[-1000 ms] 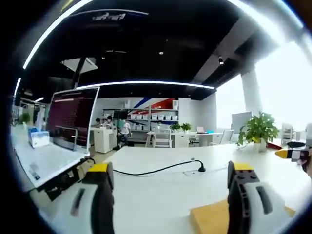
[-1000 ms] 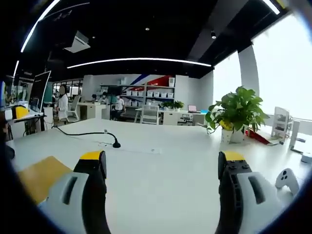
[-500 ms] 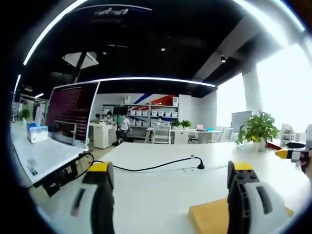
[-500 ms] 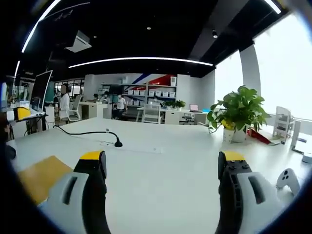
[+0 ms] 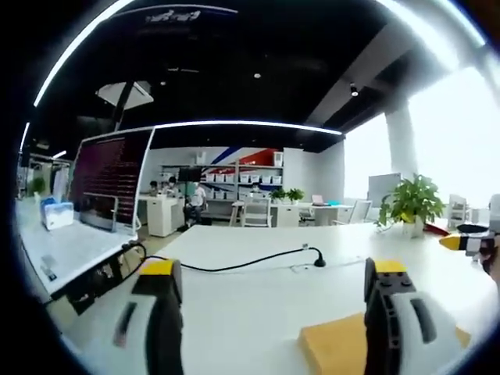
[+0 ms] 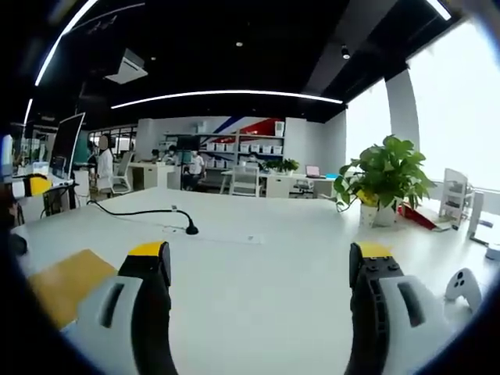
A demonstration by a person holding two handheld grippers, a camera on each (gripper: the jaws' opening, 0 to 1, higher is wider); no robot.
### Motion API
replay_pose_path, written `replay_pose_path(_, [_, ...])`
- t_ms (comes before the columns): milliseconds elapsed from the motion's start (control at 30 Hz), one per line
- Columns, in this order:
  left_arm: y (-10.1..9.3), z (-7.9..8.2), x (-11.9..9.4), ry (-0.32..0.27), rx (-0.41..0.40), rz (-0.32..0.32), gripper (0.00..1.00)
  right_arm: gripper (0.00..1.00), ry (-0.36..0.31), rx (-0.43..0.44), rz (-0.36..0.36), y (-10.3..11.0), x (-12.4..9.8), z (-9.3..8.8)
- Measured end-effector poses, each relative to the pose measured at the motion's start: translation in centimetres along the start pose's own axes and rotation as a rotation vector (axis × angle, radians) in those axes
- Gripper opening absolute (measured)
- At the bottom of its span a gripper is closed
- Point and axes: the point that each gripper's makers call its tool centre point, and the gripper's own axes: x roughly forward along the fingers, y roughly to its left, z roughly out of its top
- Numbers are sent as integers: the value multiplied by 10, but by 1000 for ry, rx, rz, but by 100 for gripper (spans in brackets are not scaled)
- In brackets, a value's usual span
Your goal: Pick up the toothpaste unscrew the cap squeeze it onto the small board screw the cap back on and return it to the table
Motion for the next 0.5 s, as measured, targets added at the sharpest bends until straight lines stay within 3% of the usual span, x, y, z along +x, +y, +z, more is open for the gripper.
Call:
replay_pose_path(67, [-10, 0, 2, -6, 6, -38, 99, 99, 0, 1, 4, 1, 0, 0])
replay_pose_path(267, [-62, -17, 8, 48, 35, -247, 99, 99, 7, -4, 16, 4, 1, -1])
replay_pose_path(333, [-81, -22, 9, 62, 74, -338, 94, 99, 9, -3, 21, 5, 1, -1])
replay_pose_path(400, [-98, -29, 7, 83, 54, -408, 89, 98, 9, -6, 28, 6, 2, -1])
replay_pose_path(500, [-120, -39, 3, 137, -17, -522, 90, 96, 29, -14, 75, 15, 6, -4])
